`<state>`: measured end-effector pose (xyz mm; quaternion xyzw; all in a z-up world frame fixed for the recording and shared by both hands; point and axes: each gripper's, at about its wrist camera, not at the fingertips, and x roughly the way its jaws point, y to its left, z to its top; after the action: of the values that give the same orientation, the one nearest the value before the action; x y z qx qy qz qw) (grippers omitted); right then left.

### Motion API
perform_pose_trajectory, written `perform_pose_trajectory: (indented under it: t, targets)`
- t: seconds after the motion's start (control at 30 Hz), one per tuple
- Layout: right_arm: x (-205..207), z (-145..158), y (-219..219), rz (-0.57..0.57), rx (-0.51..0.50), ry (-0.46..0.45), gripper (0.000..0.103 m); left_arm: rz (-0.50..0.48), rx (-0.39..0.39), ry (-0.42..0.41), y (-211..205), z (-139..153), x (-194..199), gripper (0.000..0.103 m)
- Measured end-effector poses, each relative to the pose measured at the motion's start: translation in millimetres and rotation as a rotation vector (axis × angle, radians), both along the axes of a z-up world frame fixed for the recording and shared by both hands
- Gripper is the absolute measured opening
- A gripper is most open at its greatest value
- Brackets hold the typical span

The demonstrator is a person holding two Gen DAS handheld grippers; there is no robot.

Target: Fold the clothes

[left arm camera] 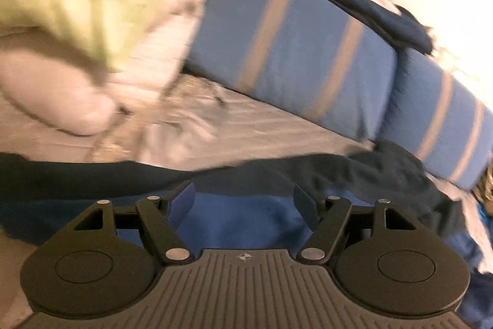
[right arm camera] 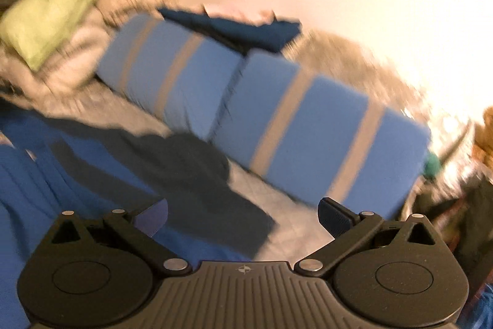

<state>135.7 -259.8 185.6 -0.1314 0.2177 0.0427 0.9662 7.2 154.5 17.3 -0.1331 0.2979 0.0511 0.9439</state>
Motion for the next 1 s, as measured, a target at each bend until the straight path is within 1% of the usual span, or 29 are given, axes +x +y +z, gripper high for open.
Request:
perform_pose_trajectory:
  t: [0.07,0.17,0.33,0.43,0.57,0.6,0.67,0.8,0.97,1.0]
  targets:
    - [6.6,5.5,18.4,0.041,0.039,-0.027,0.103,0.058,0.005,-0.009,12.9,-2.8,-8.3,0.071]
    - [20.7,2.8,47.6,0.098,0.074,-0.035,0.103,0.138,0.024,-0.017,30.0,-9.1,-20.3,0.071]
    - [50.7,-20.6,93.1,0.187,0.137,0.025,0.103,0.279,0.14,-0.048,57.7,-13.3,-45.6,0.071]
    - [59.4,-36.4,119.3,0.234,0.164,0.065,0.103,0.312,0.138,-0.01,84.0,-18.9,-59.5,0.071]
    - [68.3,-59.4,146.2,0.286,0.183,0.118,0.103,0.432,0.15,0.063,118.5,-34.9,-77.2,0.071]
    - [69.7,-65.1,151.0,0.29,0.179,0.128,0.103,0.458,0.13,0.076,128.1,-40.5,-81.3,0.071]
    - [72.3,-76.4,160.0,0.297,0.174,0.148,0.103,0.504,0.046,0.085,149.1,-53.3,-89.8,0.071]
    - [76.4,-96.1,167.9,0.295,0.181,0.195,0.103,0.579,-0.154,0.106,185.6,-80.8,-100.7,0.07]
    - [79.4,-108.9,165.7,0.265,0.205,0.222,0.103,0.623,-0.457,0.012,219.6,-116.0,-108.7,0.07]
    - [80.5,-110.7,165.3,0.258,0.211,0.226,0.103,0.629,-0.506,-0.006,224.3,-122.1,-108.9,0.07]
